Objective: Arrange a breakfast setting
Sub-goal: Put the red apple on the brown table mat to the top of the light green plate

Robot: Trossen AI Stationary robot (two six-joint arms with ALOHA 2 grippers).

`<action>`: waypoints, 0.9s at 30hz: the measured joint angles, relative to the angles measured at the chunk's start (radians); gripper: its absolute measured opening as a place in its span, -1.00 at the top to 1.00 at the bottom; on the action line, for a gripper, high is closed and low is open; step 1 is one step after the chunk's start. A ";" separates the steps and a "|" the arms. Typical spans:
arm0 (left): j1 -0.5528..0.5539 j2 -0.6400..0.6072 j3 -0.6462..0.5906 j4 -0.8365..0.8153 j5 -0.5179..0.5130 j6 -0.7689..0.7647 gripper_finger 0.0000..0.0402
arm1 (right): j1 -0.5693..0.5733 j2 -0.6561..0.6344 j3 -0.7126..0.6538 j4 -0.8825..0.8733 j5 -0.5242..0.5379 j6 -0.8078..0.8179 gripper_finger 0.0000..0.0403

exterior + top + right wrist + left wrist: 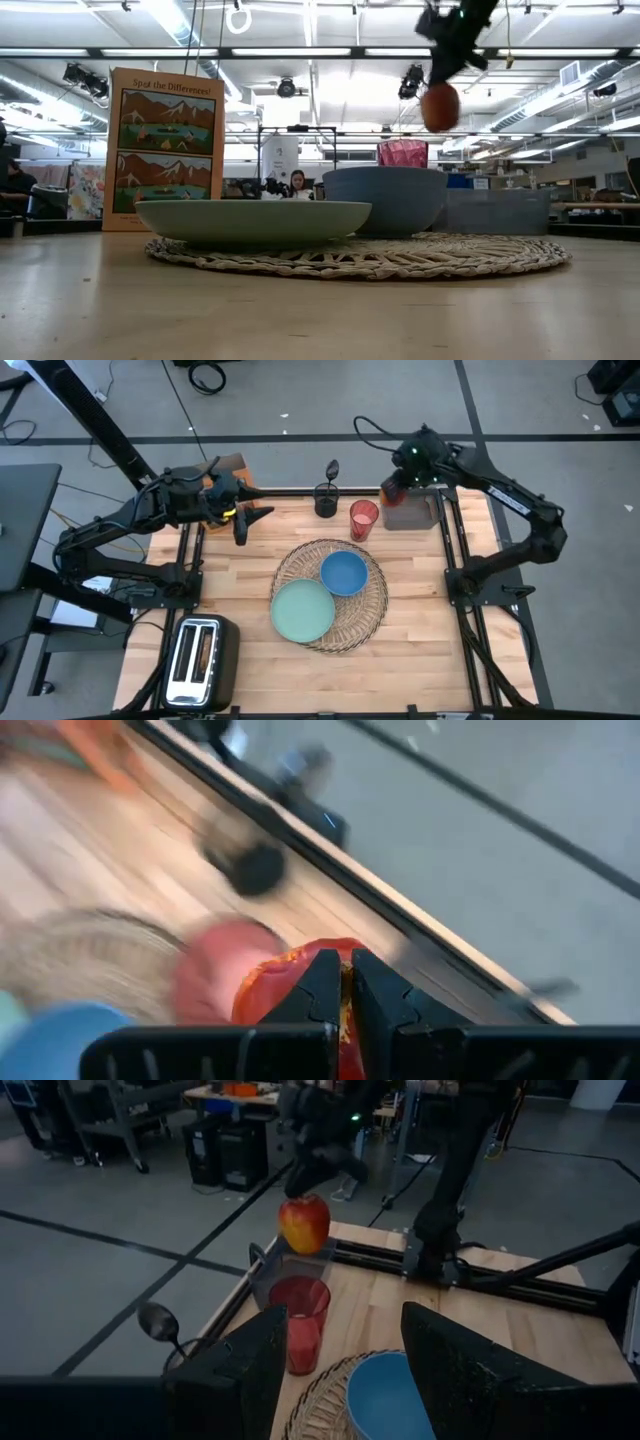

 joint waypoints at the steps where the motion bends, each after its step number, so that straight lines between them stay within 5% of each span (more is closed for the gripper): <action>1: 0.000 0.000 0.000 0.010 0.000 0.002 -0.01 | 0.027 -0.008 0.000 0.031 0.001 0.016 0.93; 13: 0.017 -0.089 0.001 -0.033 0.000 -0.074 -0.01 | 0.307 0.034 0.000 0.395 -0.028 0.048 0.93; 27: -0.010 -0.187 -0.023 -0.124 0.000 -0.192 0.03 | 0.456 0.297 0.000 0.644 -0.047 -0.004 0.93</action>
